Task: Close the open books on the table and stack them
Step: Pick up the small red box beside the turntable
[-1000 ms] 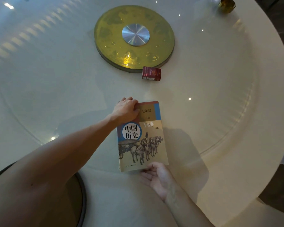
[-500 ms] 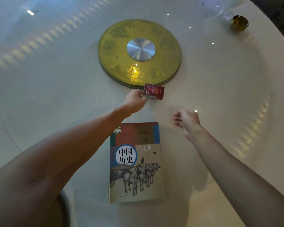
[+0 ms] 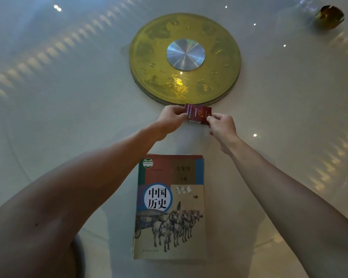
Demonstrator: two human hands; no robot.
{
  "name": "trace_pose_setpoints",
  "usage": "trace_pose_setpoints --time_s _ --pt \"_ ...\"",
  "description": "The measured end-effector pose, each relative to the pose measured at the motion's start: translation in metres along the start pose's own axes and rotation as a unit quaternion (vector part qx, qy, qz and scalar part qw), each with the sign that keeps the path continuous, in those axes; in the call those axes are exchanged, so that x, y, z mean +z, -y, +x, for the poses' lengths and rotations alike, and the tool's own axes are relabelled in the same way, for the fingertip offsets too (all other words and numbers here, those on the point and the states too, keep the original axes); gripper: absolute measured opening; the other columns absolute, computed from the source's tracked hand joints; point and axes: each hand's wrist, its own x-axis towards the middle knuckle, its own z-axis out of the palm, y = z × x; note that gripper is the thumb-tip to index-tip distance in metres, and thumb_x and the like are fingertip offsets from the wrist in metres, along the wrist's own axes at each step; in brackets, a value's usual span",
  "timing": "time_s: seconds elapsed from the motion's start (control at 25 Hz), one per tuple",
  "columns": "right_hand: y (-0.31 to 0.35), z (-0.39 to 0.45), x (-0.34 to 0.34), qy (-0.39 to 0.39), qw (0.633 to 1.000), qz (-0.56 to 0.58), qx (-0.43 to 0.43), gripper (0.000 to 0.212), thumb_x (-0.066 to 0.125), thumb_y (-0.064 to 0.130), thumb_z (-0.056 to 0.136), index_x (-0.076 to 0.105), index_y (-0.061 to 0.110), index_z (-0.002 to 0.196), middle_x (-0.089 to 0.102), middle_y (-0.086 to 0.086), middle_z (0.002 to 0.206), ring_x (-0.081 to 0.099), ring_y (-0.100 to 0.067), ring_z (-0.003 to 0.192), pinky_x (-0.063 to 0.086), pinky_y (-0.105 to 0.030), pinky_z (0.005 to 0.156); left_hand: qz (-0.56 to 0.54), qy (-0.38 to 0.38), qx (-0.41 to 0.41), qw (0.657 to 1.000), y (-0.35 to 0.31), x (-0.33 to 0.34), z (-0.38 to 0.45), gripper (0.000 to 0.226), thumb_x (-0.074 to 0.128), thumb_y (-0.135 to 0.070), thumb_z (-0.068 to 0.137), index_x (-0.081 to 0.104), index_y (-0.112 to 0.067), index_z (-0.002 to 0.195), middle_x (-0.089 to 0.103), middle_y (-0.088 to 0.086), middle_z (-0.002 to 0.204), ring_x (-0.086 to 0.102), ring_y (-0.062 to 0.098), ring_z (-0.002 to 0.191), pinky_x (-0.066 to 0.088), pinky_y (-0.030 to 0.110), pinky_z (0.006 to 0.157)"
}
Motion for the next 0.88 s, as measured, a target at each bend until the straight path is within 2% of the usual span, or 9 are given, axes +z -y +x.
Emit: trace_pose_setpoints --time_s 0.08,0.16,0.28,0.44,0.6,0.68,0.8,0.88 --pt "0.005 -0.006 0.003 0.013 1.0 0.01 0.001 0.024 0.056 0.017 0.101 0.077 0.007 0.097 0.063 -0.009 0.094 0.053 -0.022 0.086 0.045 -0.039 0.075 -0.021 -0.033 -0.009 0.999 0.004 -0.008 -0.007 0.028 0.063 -0.021 0.095 0.069 -0.011 0.12 0.071 0.0 0.101 0.063 0.01 0.086 0.047 0.023 0.068" --pt "0.016 -0.018 0.008 0.026 0.999 0.031 0.005 0.02 0.06 0.017 0.102 0.07 0.021 0.085 0.066 -0.009 0.098 0.057 -0.021 0.086 0.049 -0.037 0.073 -0.041 -0.076 -0.018 0.996 0.007 -0.022 -0.019 0.021 0.067 -0.025 0.092 0.073 -0.013 0.109 0.074 0.001 0.096 0.066 0.01 0.08 0.049 0.022 0.065" --pt "0.036 -0.04 0.021 0.031 0.998 0.048 0.0 0.005 0.066 0.016 0.1 0.067 0.011 0.1 0.068 -0.01 0.099 0.059 -0.018 0.077 0.049 -0.03 0.065 -0.062 -0.122 -0.036 0.99 0.011 -0.048 -0.043 0.01 0.073 -0.027 0.088 0.071 -0.017 0.09 0.074 0.001 0.084 0.065 0.01 0.069 0.052 0.025 0.061" --pt "0.063 -0.094 0.06 0.071 0.997 0.018 -0.031 0.009 0.067 0.014 0.099 0.066 0.007 0.104 0.068 -0.012 0.097 0.06 -0.02 0.077 0.05 -0.036 0.071 -0.108 -0.172 -0.038 0.979 0.031 -0.099 -0.101 0.01 0.076 -0.024 0.085 0.07 -0.016 0.084 0.074 0.003 0.081 0.065 0.009 0.064 0.051 0.025 0.059" --pt "0.078 -0.149 0.114 0.121 0.991 -0.014 -0.056 0.019 0.068 0.01 0.098 0.07 -0.003 0.111 0.067 -0.015 0.092 0.058 -0.02 0.07 0.049 -0.031 0.065 -0.16 -0.211 -0.048 0.963 0.07 -0.151 -0.175 0.008 0.078 -0.017 0.083 0.071 -0.013 0.084 0.074 0.007 0.081 0.065 0.014 0.063 0.051 0.027 0.06" --pt "0.081 -0.183 0.15 0.158 0.985 -0.027 -0.066 0.016 0.069 0.008 0.096 0.07 -0.002 0.108 0.066 -0.016 0.088 0.056 -0.018 0.064 0.049 -0.029 0.062 -0.186 -0.25 -0.058 0.949 0.097 -0.176 -0.218 0.007 0.079 -0.015 0.082 0.071 -0.014 0.082 0.074 0.006 0.077 0.064 0.013 0.06 0.05 0.026 0.058" --pt "0.073 -0.232 0.202 0.213 0.972 -0.06 -0.077 0.01 0.07 0.007 0.094 0.07 0.001 0.102 0.067 -0.015 0.082 0.057 -0.022 0.065 0.05 -0.039 0.071 -0.207 -0.305 -0.081 0.926 0.145 -0.204 -0.277 0.007 0.079 -0.017 0.081 0.072 -0.015 0.083 0.074 0.004 0.076 0.065 0.012 0.061 0.05 0.023 0.055" --pt "0.059 -0.263 0.233 0.243 0.963 -0.086 -0.077 0.01 0.071 0.008 0.093 0.071 0.002 0.101 0.068 -0.011 0.078 0.059 -0.023 0.068 0.052 -0.04 0.073 -0.217 -0.334 -0.102 0.911 0.18 -0.215 -0.315 0.009 0.079 -0.019 0.081 0.074 -0.014 0.086 0.076 0.004 0.08 0.071 0.016 0.068 0.054 0.026 0.06"
